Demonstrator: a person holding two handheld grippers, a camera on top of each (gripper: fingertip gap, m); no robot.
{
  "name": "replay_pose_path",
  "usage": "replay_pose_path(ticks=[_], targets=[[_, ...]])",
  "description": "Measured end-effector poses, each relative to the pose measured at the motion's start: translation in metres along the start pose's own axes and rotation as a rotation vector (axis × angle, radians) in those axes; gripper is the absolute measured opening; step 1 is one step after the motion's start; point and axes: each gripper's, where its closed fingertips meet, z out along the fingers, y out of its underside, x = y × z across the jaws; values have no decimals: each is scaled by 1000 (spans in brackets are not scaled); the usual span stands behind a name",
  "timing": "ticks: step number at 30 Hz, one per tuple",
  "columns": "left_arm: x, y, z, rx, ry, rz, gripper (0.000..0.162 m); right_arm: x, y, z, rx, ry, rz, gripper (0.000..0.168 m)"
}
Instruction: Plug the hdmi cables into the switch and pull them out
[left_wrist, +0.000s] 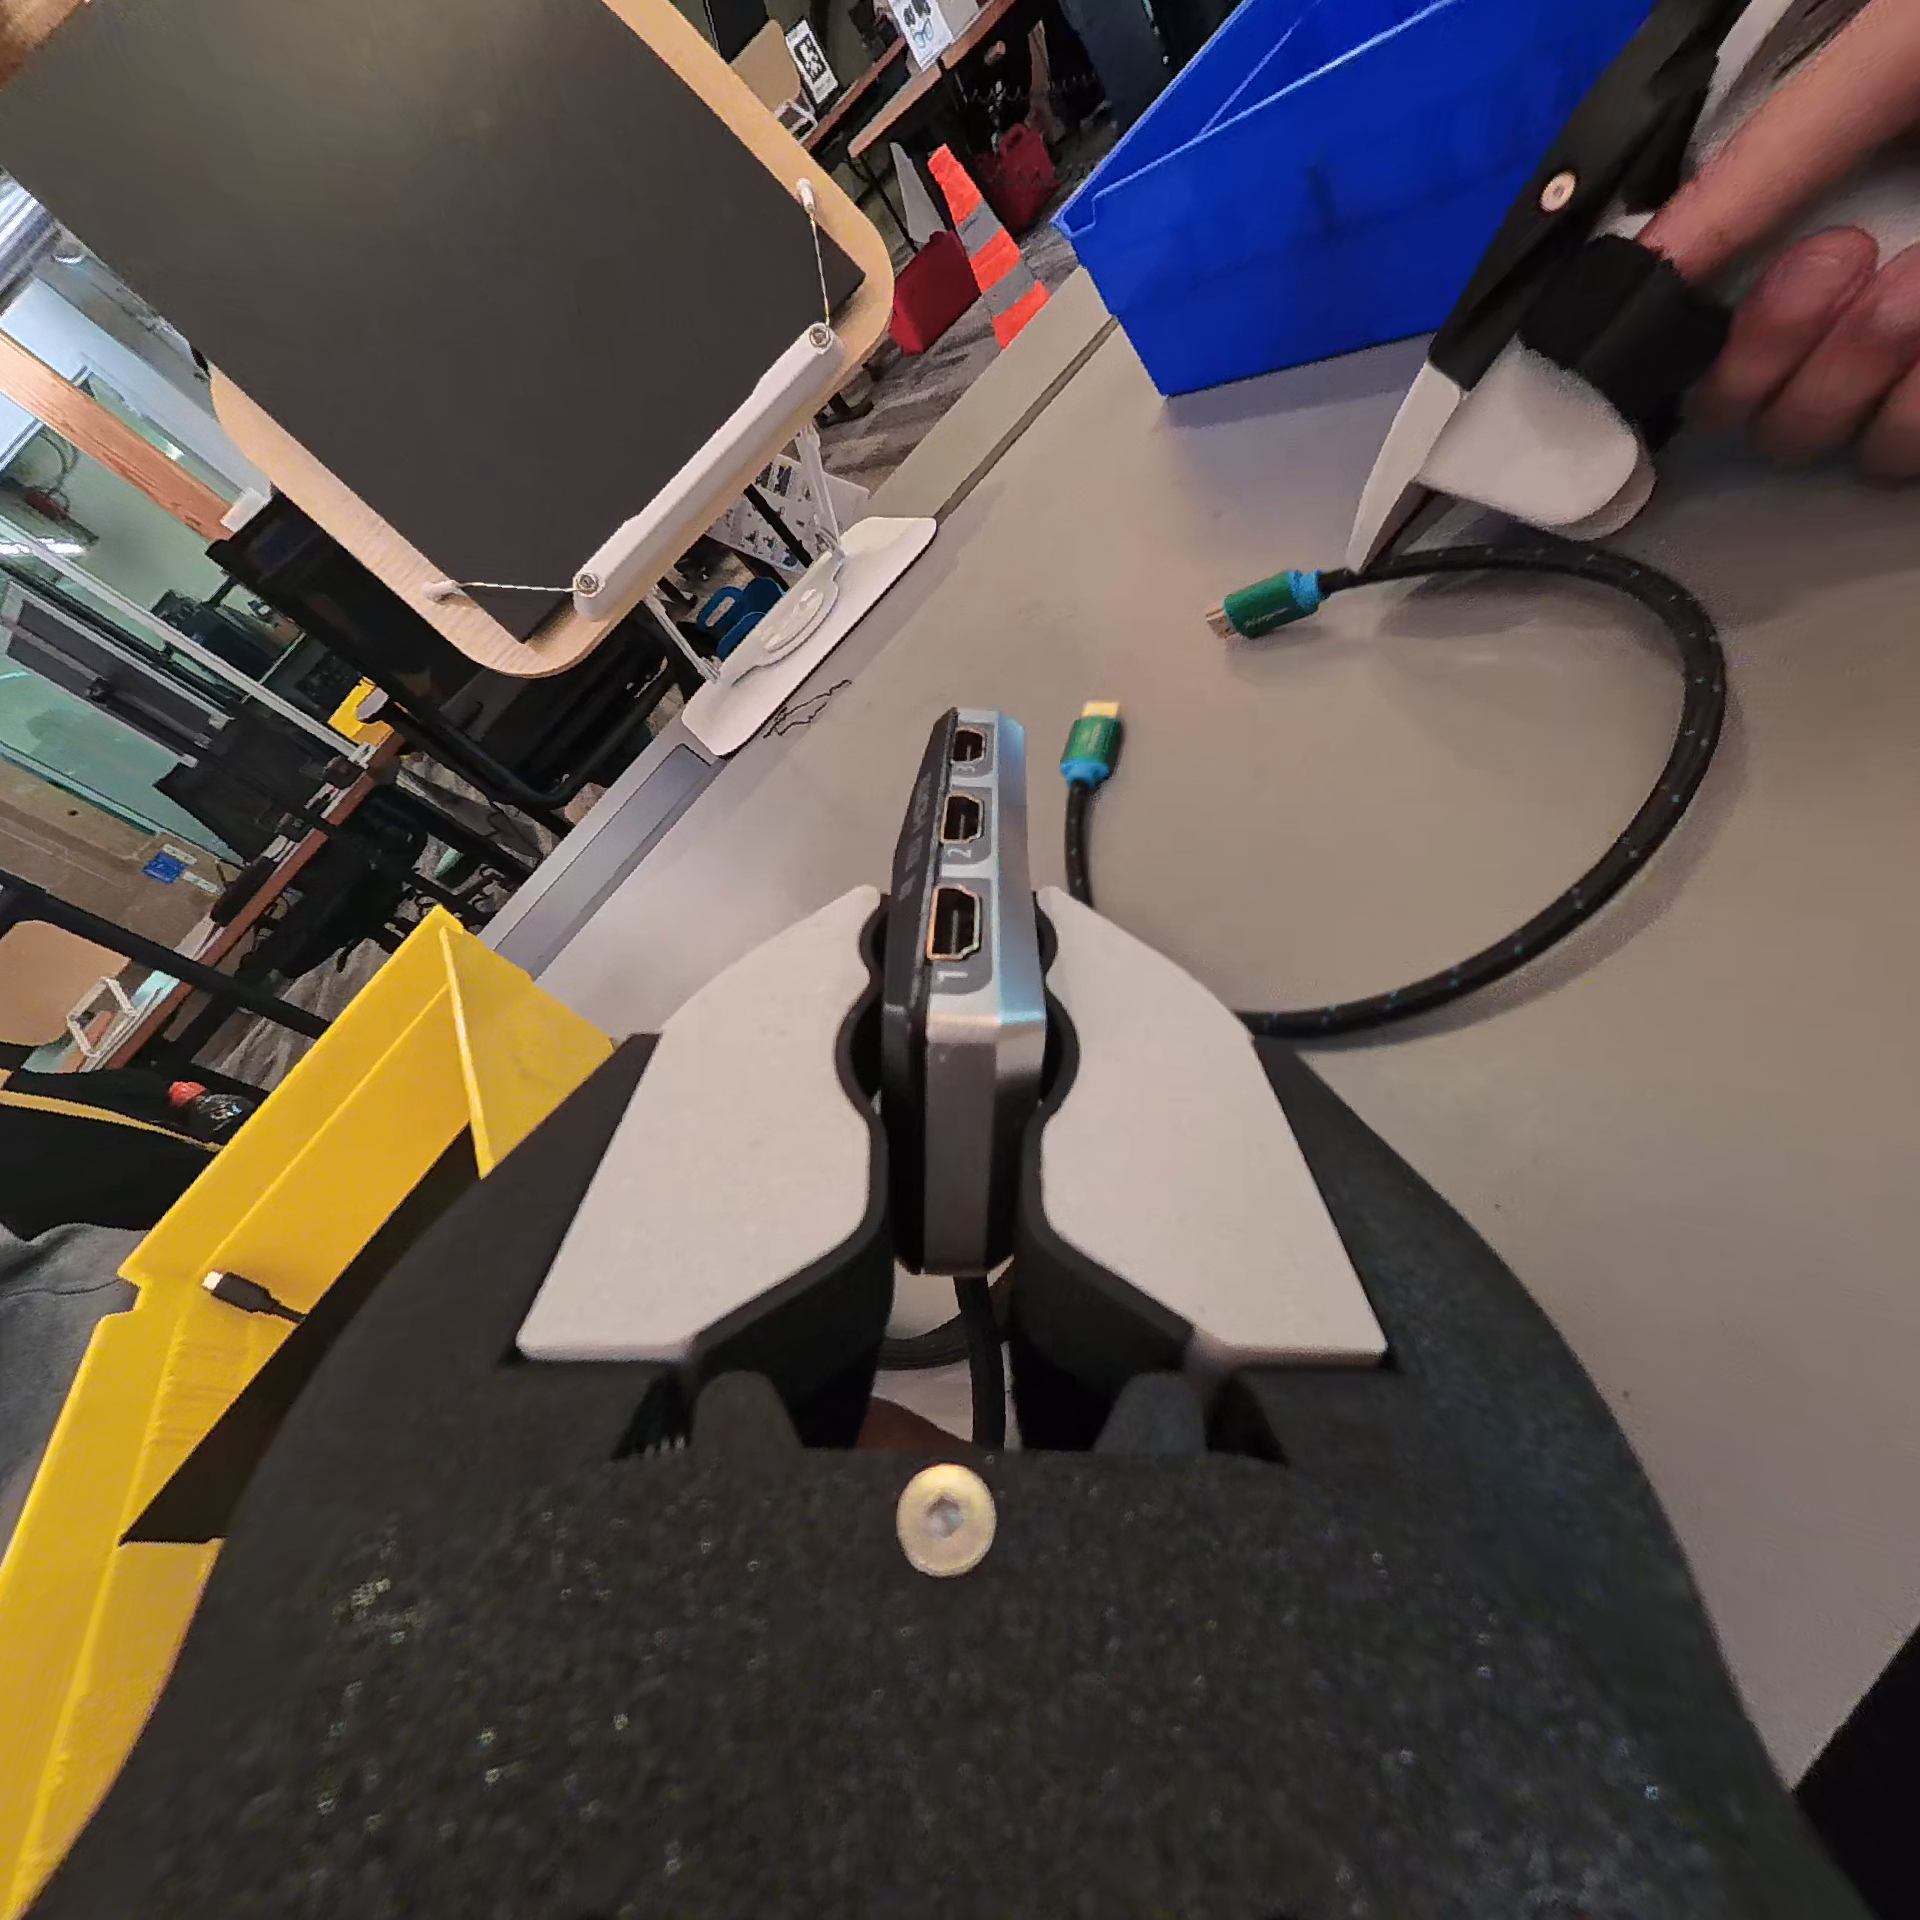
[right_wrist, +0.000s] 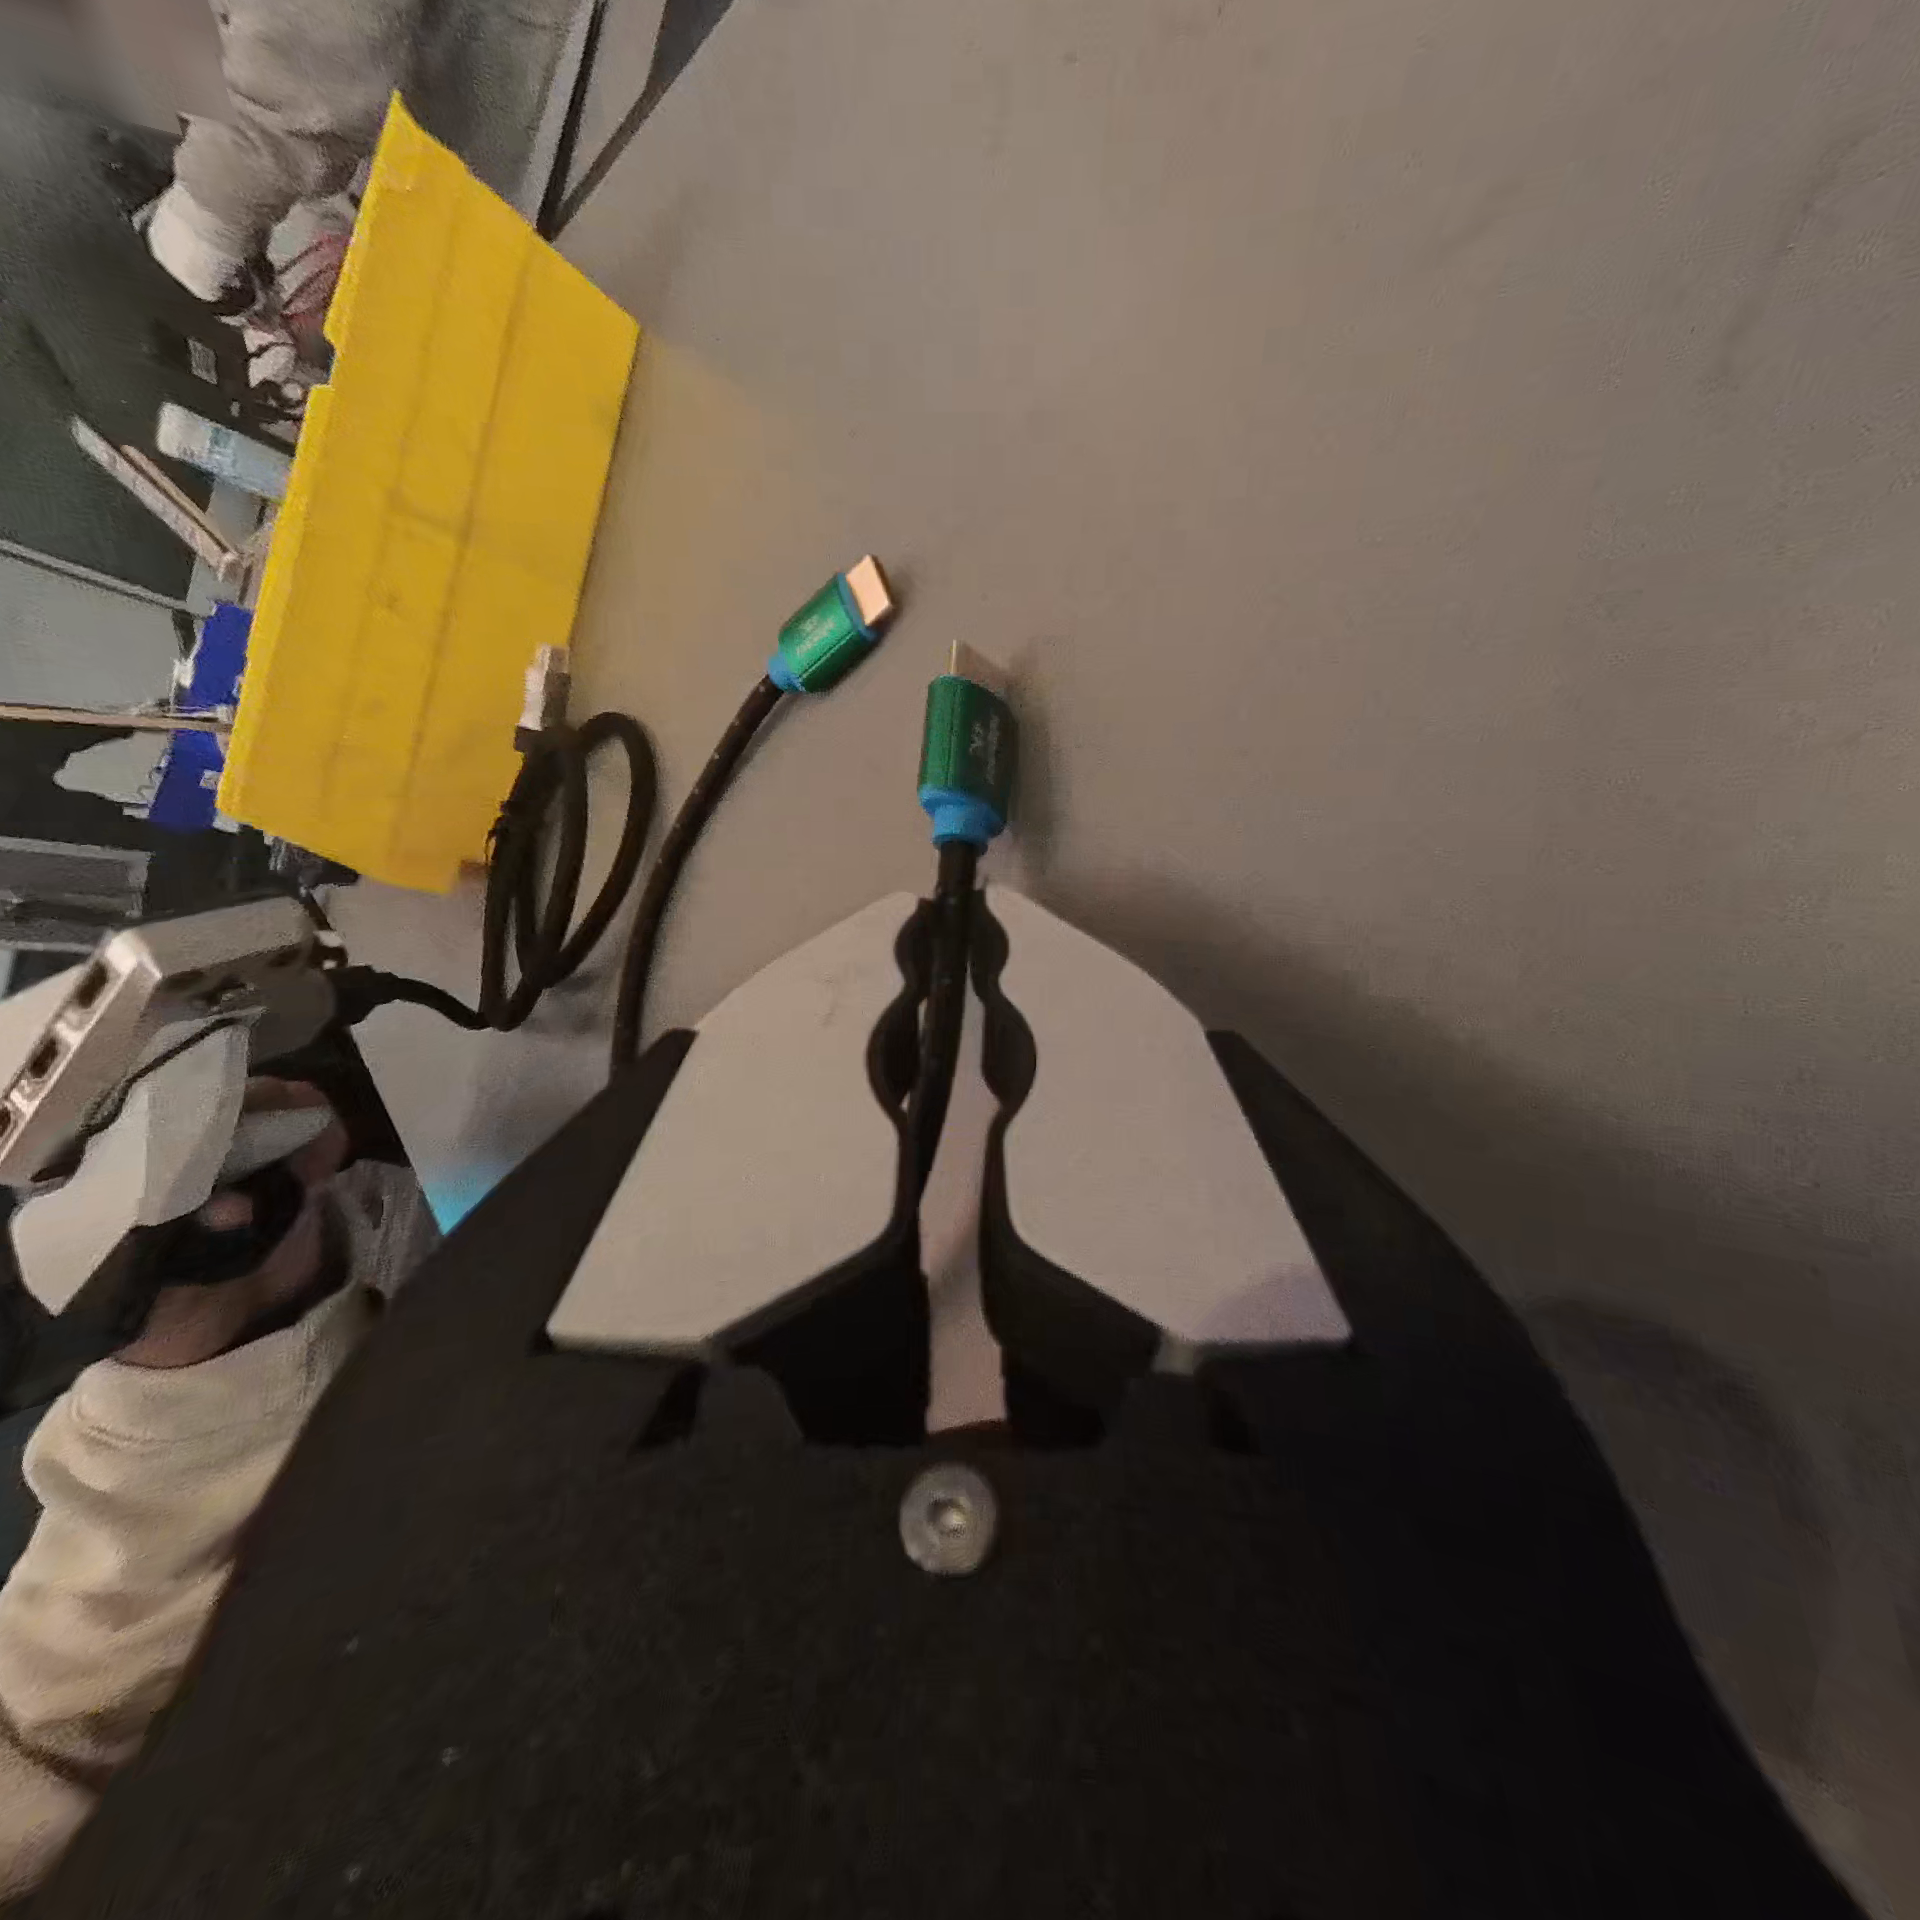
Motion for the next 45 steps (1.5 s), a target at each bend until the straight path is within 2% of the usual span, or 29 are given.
replay_pose_path(ticks=[4, 7, 11, 13, 15, 17, 20, 24, 26, 28, 31, 35, 37, 42, 45], targets=[[1, 0, 1, -7, -1, 11, 22, -13, 7, 7, -41, 2, -126, 5], [0, 0, 1, -10, -3, 10, 22, -27, -9, -6, 43, 32, -302, 4], [0, 0, 0, -12, -10, 13, 22, -59, -61, -56, 256, 174, -670, 3], [-1, 0, 1, -15, -16, 16, 22, -92, -82, -85, 368, 193, -857, 0], [-2, 0, 1, -16, -25, 18, 22, -116, -81, -95, 332, 203, -1026, 0], [-1, 0, 1, -18, -21, 21, 22, -110, -67, -85, 189, 256, -1108, 0], [0, 0, 1, -20, -19, 32, 22, -91, -30, -58, 44, 192, -1063, 0], [2, 0, 0, -22, -19, 48, 22, -66, 9, -39, -55, 191, -1021, 0], [3, 0, -1, -22, -20, 60, 22, -55, 23, -41, -103, 222, -1099, 7], [5, 1, -1, -22, -17, 66, 22, -50, 35, -44, -127, 247, -1171, 22], [6, 1, 0, -24, -13, 73, 22, -47, 52, -44, -113, 310, -1185, 32], [6, 0, 1, -26, -10, 77, 22, -41, 55, -34, -26, 487, -1260, 29], [6, -1, 1, -24, -9, 77, 21, -35, 49, -29, -21, 548, -1228, 29], [6, -1, -1, -18, -3, 75, 21, -22, 47, -14, -93, 488, -958, 32], [8, 0, -2, -19, 1, 85, 22, -19, 47, -8, -116, 497, -943, 17]])
